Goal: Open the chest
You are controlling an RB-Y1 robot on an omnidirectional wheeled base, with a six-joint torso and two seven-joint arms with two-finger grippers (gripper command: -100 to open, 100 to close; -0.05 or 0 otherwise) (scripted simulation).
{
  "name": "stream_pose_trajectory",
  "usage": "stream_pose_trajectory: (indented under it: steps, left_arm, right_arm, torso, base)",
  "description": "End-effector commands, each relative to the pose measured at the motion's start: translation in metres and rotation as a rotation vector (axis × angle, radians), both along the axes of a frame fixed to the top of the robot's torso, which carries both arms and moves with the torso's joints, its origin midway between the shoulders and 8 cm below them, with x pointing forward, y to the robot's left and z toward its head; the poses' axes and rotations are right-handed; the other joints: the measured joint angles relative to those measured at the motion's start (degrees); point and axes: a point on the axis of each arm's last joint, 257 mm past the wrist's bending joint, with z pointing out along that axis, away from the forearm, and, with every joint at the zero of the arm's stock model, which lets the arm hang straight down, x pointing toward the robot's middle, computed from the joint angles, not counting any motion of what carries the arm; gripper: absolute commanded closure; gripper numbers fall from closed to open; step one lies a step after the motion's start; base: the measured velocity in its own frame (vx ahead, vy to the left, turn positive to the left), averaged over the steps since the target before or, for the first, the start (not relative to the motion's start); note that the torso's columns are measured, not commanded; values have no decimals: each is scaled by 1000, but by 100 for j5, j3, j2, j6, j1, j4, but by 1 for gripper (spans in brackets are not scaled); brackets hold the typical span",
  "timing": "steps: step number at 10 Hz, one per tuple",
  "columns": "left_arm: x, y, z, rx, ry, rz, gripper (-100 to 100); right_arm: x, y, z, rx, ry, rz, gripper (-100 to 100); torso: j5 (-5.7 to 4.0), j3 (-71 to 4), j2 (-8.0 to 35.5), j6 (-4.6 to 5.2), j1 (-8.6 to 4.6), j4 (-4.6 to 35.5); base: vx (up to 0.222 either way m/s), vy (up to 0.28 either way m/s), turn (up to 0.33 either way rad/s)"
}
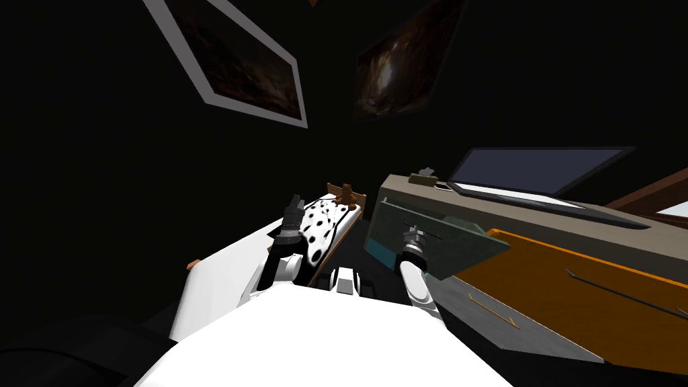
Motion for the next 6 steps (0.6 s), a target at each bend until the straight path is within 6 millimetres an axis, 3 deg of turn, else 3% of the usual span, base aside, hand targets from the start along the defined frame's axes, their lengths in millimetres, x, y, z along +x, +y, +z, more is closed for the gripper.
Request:
stream_pose_trajectory:
  steps: [1,4,5,6]
  left_arm:
    - [0,0,0,0,0,0,0]
    - [0,0,0,0,0,0,0]
    - [0,0,0,0,0,0,0]
    - [0,0,0,0,0,0,0]
  right_arm:
    - [-1,6,-4,5,11,11,100]
    - [0,7,0,1,5,13,100]
    - [4,9,2,6,14,27,-100]
    - [7,8,8,9,14,35,-100]
  torso:
    - [-6,16,21,4,3,-2]
    - [-8,6,5,-4,4,-7]
    - [3,-9,-19,1,-12,3]
    - [9,-16,-25,6,-3,3]
  base:
    - [-160,92,-18]
    - [-143,89,-23]
    - [-9,36,-124]
    - [24,48,-203]
